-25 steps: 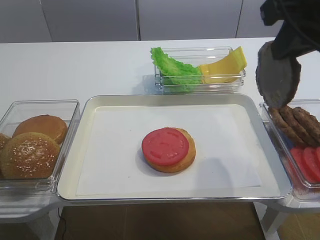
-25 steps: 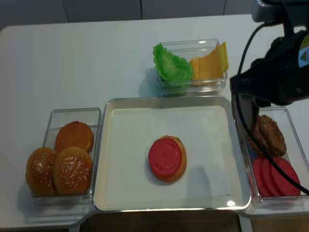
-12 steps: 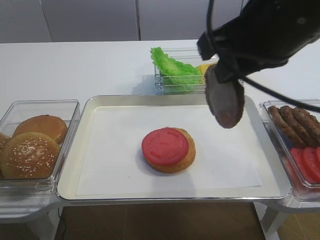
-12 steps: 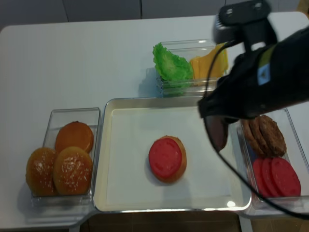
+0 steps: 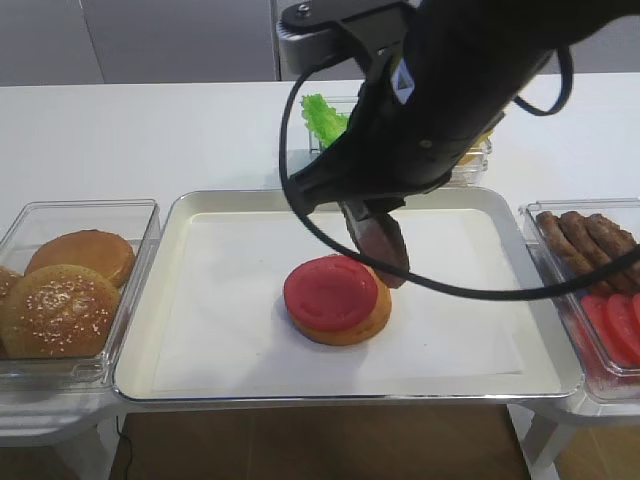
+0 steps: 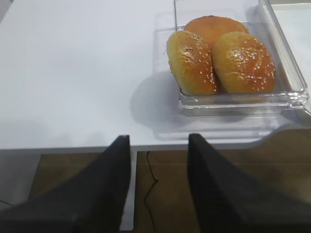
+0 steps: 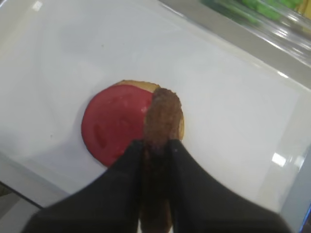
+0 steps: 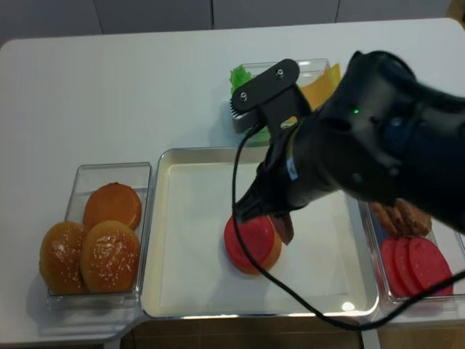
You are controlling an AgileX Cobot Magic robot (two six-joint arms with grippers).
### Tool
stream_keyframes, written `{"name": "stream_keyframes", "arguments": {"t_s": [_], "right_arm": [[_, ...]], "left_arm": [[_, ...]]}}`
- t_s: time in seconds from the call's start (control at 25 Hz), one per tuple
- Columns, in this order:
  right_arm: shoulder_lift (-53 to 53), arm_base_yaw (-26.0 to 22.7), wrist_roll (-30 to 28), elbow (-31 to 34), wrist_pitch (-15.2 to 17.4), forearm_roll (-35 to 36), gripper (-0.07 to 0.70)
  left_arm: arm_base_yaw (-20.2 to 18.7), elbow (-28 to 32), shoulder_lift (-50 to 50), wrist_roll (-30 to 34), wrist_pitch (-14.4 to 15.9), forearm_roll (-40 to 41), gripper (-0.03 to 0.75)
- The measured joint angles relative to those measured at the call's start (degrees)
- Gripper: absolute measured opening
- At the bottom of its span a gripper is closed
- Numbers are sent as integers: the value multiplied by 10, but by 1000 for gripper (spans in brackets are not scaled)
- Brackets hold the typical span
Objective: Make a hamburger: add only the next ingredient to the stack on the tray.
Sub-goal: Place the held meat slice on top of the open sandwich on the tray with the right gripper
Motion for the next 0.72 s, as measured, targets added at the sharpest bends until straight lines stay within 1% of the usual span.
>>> {"name": "stream_keyframes", "arguments": {"t_s": [0.2,0.44,0.72], "right_arm": [[42,19,18,-22,-7,-47,128],[69,23,23,-26,-10,-58,128],[72,28,24,-26,-7,-80,128]], "left_arm": [[0,0,0,0,0,0,293],[0,0,0,0,0,0,293],[0,0,0,0,0,0,293]]}}
